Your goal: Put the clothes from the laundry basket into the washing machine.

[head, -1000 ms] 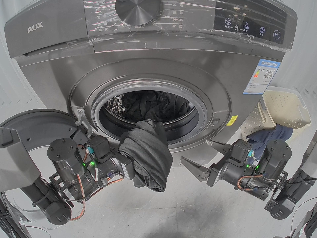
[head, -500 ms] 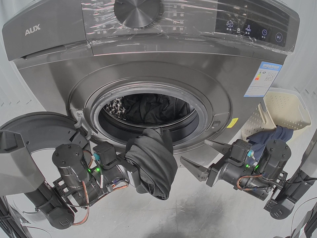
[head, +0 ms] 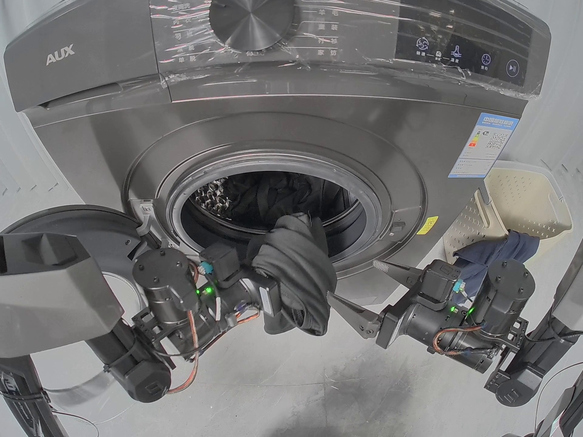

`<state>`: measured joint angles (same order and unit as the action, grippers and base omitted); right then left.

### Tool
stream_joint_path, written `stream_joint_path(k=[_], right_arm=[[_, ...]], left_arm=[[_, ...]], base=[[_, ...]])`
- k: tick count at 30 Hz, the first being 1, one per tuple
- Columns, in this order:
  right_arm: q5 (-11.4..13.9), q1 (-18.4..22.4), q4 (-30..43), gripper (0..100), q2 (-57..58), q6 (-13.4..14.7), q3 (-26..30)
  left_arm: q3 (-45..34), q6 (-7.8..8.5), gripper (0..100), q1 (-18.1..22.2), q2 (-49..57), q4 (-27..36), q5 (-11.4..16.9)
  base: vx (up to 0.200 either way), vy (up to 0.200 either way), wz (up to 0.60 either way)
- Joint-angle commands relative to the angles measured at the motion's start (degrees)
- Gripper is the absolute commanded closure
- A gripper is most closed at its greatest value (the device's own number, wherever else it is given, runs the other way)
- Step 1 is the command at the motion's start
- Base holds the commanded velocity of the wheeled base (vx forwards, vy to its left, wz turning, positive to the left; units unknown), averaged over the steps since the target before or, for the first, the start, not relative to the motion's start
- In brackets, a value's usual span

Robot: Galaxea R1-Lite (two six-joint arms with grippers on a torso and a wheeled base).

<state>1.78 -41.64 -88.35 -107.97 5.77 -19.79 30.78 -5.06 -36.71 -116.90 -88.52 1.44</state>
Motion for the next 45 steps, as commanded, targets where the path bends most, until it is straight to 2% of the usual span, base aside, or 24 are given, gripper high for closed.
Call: stream_joint_path(k=[1,5,7,10,13,14,17,18,21,23,25,29,32,33,36,37,40,41,45], right_arm=[[-0.1,-0.5,-0.1,0,0.2,0.4,0.1],[0.0,-0.5,-0.1,0,0.1,0.4,0.1],[0.0,-0.5,-0.1,0,0.1,0.4,0.1],[0.0,-0.5,-0.1,0,0.1,0.4,0.0],[0.0,-0.5,-0.1,0,0.1,0.4,0.0],[0.0,-0.5,-0.1,0,0.0,0.4,-0.1],[0.0,-0.5,-0.1,0,0.0,0.4,-0.1],[0.0,-0.5,-0.1,0,0.0,0.4,-0.1],[0.0,-0.5,-0.1,0,0.0,0.4,-0.1],[0.0,-0.5,-0.1,0,0.0,0.4,-0.1],[0.0,-0.5,-0.1,0,0.0,0.4,-0.2],[0.0,-0.5,-0.1,0,0.0,0.4,-0.1],[0.0,-0.5,-0.1,0,0.0,0.4,-0.1],[0.0,-0.5,-0.1,0,-0.1,0.4,-0.3],[0.0,-0.5,-0.1,0,-0.3,0.4,-0.3],[0.0,-0.5,-0.1,0,-0.3,0.4,-0.3],[0.0,-0.5,-0.1,0,-0.3,0.4,-0.3],[0.0,-0.5,-0.1,0,-0.2,0.4,-0.3],[0.0,-0.5,-0.1,0,-0.2,0.4,-0.3]], left_arm=[[13.6,-0.57,100,2.9,-9.4,1.3,-1.6],[20.7,-0.65,100,3.9,-12.8,4.3,-1.6],[21.1,-0.65,100,4.0,-13.0,4.5,-1.5],[28.8,-0.74,100,5.3,-17.2,7.3,-2.0],[33.2,-0.83,100,6.1,-18.5,9.3,-2.1],[37.5,-0.92,100,6.9,-19.5,11.9,-2.1],[42.1,-1.36,100,7.3,-20.5,14.7,-2.1],[45.8,-1.62,100,7.3,-21.5,16.6,-2.2],[49.5,-1.71,100,7.3,-22.9,18.5,-2.8],[54.9,-1.71,100,7.4,-25.2,20.7,-4.0],[56.3,-1.71,100,7.4,-25.8,21.4,-4.1],[64.1,-1.8,100,9.1,-28.7,24.8,-4.7],[65.2,-1.8,100,9.4,-28.9,25.1,-5.1],[67.3,-1.8,100,10.1,-29.4,26.1,-6.1],[66.7,-1.8,100,10.3,-29.0,26.8,-6.0],[66.5,-1.97,0,10.3,-28.9,26.8,-6.0],[65.8,-2.85,0,9.9,-28.8,26.8,-6.1],[64.2,-3.73,0,9.6,-28.1,26.9,-6.0],[58.6,-4.17,0,8.1,-24.3,29.4,-5.0]], base=[[0.0,0.0,0.0],[0.0,0.0,0.0],[0.0,0.0,0.0],[0.0,0.0,0.0],[0.0,0.0,0.0],[0.0,0.0,0.0],[0.0,0.0,0.0],[0.0,0.0,0.0],[0.0,0.0,0.0],[0.0,0.0,0.0],[0.0,0.0,0.0],[0.0,0.0,0.0],[0.0,0.0,0.0],[0.0,0.0,0.0],[0.0,0.0,0.0],[0.0,0.0,0.0],[0.0,0.0,0.0],[0.0,0.0,0.0],[0.0,0.0,0.0]])
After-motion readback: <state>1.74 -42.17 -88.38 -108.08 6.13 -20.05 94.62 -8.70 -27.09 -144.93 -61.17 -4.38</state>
